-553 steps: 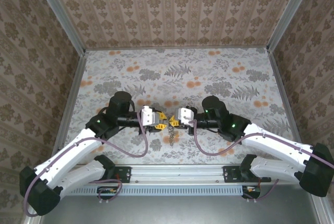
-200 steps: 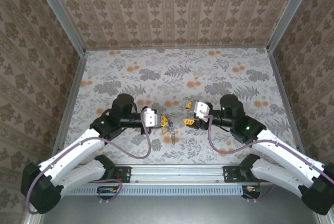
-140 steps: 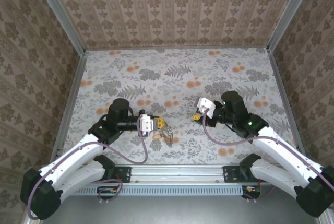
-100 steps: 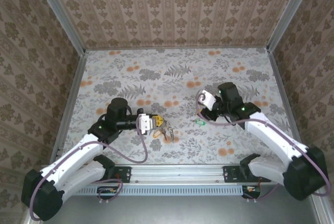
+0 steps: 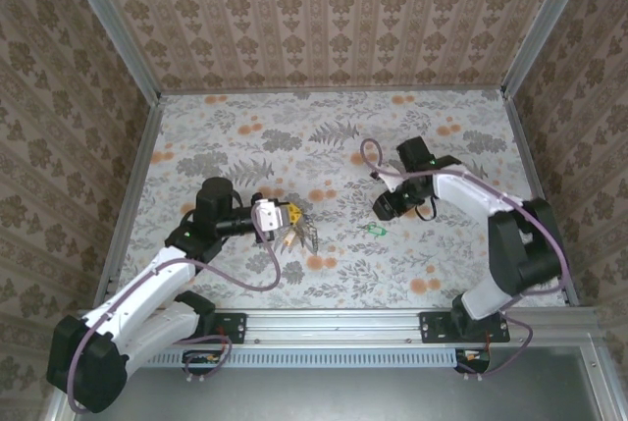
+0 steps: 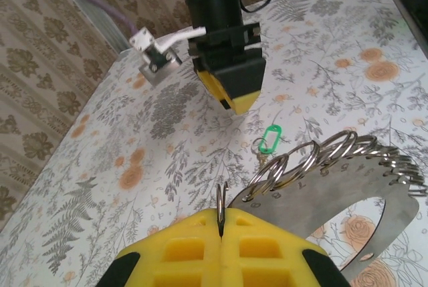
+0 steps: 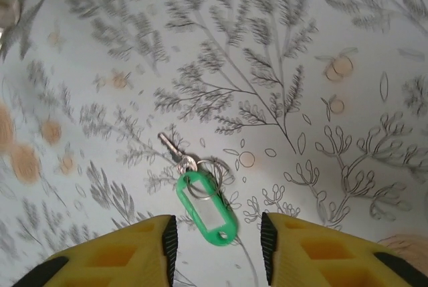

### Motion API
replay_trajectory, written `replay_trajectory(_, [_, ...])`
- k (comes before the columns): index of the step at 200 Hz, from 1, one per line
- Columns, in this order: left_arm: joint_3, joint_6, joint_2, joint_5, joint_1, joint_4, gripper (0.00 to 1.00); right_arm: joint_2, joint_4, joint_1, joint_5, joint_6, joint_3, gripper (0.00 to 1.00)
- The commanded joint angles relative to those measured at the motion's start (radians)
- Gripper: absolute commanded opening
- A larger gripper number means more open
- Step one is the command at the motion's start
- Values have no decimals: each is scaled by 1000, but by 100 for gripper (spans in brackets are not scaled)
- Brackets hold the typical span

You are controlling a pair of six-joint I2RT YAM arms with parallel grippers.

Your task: Put the keys on the keyring

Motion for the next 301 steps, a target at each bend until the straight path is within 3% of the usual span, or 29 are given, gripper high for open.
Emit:
replay_trajectory(1, [-5,-56,5,17,12,63,0,16,-119,5,37,469,44,39])
replay_trajectory(28, [-2,-55,6,11,12,52,0,-163,187,18,-23,929,-203,30])
replay_trajectory(45, [-1,-54,12,9,13,50,0,-190,182,18,20,988,-243,30])
replay_trajectory(62, [-2,-55,17,9,13,50,0,-186,252,18,-35,1035,-282,34])
replay_trajectory(116, [-13,-29,5,9,14,48,0,-96,404,40,-57,1117,-320,28])
replay_trajectory(202, [-3,-40,10,24,13,37,0,-49,397,56,2,1123,-324,30])
replay_trajectory(301, [5,-37,16,28,13,21,0,-25,415,90,21,1125,-318,23])
